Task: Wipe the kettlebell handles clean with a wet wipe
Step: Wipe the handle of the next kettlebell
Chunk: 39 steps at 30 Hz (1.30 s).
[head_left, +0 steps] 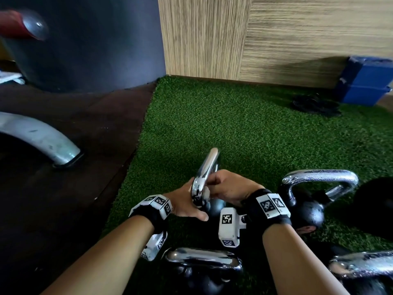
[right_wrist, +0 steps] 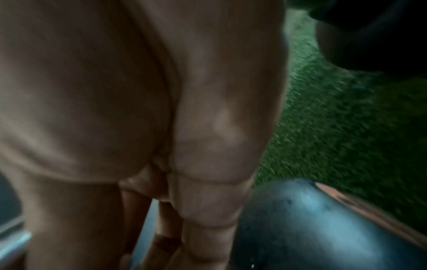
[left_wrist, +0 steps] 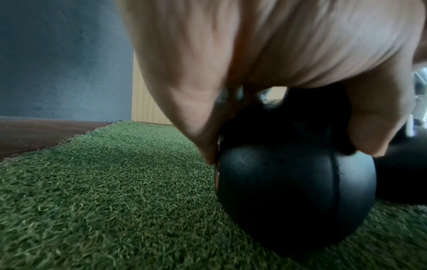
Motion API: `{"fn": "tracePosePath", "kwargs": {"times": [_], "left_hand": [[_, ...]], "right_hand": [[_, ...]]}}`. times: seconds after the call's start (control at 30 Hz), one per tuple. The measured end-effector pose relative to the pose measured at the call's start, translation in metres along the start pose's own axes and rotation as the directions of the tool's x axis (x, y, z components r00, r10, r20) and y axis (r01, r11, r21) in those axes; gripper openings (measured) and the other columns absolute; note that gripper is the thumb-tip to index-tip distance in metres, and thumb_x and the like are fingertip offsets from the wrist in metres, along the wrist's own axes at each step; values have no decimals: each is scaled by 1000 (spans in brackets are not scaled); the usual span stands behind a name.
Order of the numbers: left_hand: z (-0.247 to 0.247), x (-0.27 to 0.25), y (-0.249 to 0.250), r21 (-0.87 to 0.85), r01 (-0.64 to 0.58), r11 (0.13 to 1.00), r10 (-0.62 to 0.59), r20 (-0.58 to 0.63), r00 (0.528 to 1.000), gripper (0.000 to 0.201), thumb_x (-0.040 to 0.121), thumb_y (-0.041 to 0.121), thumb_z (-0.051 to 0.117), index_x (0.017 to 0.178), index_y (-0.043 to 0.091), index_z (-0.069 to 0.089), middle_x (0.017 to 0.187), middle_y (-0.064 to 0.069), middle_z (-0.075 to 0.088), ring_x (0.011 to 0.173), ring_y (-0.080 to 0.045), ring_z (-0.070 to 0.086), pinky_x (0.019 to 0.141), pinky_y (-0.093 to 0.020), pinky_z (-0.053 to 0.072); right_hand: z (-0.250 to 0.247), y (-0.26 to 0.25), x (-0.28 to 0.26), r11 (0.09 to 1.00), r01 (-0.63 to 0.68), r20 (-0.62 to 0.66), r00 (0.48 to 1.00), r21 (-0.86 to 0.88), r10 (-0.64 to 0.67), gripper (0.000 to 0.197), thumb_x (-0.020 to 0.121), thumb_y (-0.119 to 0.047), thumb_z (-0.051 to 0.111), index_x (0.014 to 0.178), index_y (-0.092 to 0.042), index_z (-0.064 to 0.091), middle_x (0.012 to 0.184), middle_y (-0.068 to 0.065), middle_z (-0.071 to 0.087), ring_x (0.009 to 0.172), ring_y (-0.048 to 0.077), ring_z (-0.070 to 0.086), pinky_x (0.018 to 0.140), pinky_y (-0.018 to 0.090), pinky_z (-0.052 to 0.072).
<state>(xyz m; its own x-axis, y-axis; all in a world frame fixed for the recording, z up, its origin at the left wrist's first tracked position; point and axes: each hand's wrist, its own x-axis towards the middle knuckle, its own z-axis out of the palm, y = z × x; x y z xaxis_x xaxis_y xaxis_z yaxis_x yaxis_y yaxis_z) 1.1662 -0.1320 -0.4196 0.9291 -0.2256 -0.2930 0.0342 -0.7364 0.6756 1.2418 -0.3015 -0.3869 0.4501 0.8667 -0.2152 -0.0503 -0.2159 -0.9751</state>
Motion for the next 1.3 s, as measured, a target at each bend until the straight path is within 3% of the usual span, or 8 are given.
{"fn": "tracePosePath", "kwargs": {"times": [0.1,0.2,0.53,0.8,0.97,1.07,1.17,1.3], "left_hand": [[2,-2,5,-7,-18,1000,17,-12,1000,54,80,14,87,127,2,62,136,-18,57,131,-29,52,112,-27,41],[2,-2,5,-70,-27,997,24,-41,999,81,76,6,89,144,-4,46,147,-19,50,142,-29,45,120,-36,34],[4,1,-3,-91,3,996,-9,-59,998,86,73,12,92,146,9,47,149,-13,47,141,-26,46,120,-40,38],[5,-1,-3,-160,3,987,-7,-24,1000,98,57,35,87,141,1,50,142,-23,52,139,-35,47,118,-47,38],[7,1,-10,-174,21,984,-30,-47,998,95,69,11,95,149,6,44,148,-14,50,142,-25,45,121,-43,35],[7,3,-10,-153,36,988,-44,-48,998,93,71,15,94,149,6,44,147,-10,51,139,-22,49,120,-42,37],[6,3,-9,-129,75,989,-81,-42,996,96,70,24,94,150,12,42,145,-2,52,135,-17,51,119,-39,39],[9,2,-10,-67,103,992,-106,-57,993,95,70,29,94,149,15,42,140,4,50,129,-9,49,108,-18,34]], "right_hand": [[6,9,-2,958,36,-44,999,283,-25,19,89,1,65,107,6,70,88,12,77,72,15,74,67,22,60],[7,14,-1,852,103,-99,993,514,-60,32,82,1,64,113,9,66,93,18,75,79,23,75,76,30,62],[5,13,7,797,236,-293,953,556,-78,43,76,5,65,116,16,59,88,19,74,73,25,74,73,30,64],[-1,16,16,853,318,-576,817,414,-26,20,67,7,80,66,-12,74,73,15,74,63,26,72,60,30,62],[-9,15,11,977,183,-601,795,112,-80,23,68,8,84,68,-13,73,75,17,75,64,29,73,63,36,63],[-13,10,15,994,105,-710,697,-38,-101,18,67,-1,86,71,-11,71,72,12,76,68,32,76,67,45,64],[-17,5,18,989,8,-803,583,-148,-125,16,66,-11,87,70,-13,71,68,3,76,69,25,76,67,40,64],[-14,6,16,974,-21,-805,567,-227,-176,18,67,-18,87,64,-18,68,60,-6,73,56,7,70,54,23,57]]}}
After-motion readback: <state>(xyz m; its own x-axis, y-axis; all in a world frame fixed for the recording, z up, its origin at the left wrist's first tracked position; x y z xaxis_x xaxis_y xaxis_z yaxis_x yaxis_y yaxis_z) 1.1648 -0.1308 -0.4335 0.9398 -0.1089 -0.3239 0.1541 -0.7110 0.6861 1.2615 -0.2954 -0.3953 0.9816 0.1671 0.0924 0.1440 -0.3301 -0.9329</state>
